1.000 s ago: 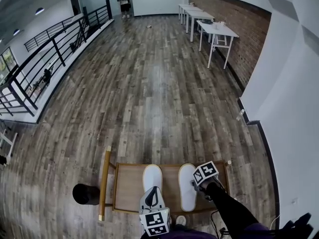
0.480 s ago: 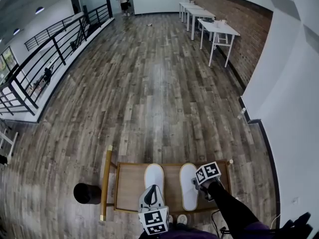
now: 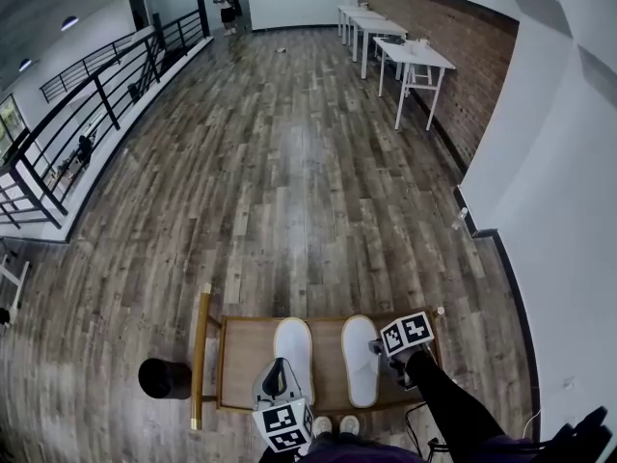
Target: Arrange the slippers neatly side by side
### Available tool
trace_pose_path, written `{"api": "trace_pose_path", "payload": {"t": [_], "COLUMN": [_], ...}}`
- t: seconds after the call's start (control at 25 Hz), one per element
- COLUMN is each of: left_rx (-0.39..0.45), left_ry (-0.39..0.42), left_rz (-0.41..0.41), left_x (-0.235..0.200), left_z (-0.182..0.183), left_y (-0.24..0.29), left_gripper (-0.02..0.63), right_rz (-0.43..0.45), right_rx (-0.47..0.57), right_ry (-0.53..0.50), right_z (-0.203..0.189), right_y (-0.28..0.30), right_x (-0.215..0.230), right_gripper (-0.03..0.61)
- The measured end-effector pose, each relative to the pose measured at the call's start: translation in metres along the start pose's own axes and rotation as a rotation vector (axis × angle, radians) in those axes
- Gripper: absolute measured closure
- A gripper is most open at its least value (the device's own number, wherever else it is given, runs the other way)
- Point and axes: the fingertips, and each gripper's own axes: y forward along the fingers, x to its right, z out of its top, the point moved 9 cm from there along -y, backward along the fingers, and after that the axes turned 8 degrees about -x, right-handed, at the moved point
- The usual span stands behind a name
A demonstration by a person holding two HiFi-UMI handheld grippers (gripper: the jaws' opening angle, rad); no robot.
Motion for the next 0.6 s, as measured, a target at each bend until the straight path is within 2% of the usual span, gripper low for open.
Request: {"api": "trace_pose_path", "payload": {"t": [0.24, 0.32, 0.44, 0.52, 0.6], "left_rx": [-0.094, -0.146, -0.278, -0.363, -0.433], "left_ry": [-0.057, -0.026, 0.031, 0.045, 0.063], "left_rz": [-0.052, -0.053, -0.035, -0.035, -0.043], "left_x": [-0.004, -0.003, -0.002, -0.002, -0.002], "left_z": [-0.018, -0.025, -0.036, -0.047, -0.058], "left_y": [0.02, 0.03, 0.048, 0.064, 0.078], "left_gripper": [0.611, 0.611, 0.611, 0.56, 0.554], "right_rz": [0.051, 0.064, 0.056, 0.047, 0.047], "right_rx": [0.214, 0.278, 0.359, 0.409, 0.449], "right_ry": [0.049, 0.058, 0.06, 0.064, 0.07], "right_z": [-0.007, -0.014, -0.024, -0.031, -0.038], "right_y": [-0.038, -0.046, -0.058, -0.064, -0.067], "right_x": [-0.017, -0.028, -0.043, -0.05, -0.055], "right_gripper": [0.526, 0.526, 0.528, 0.528, 0.528]}}
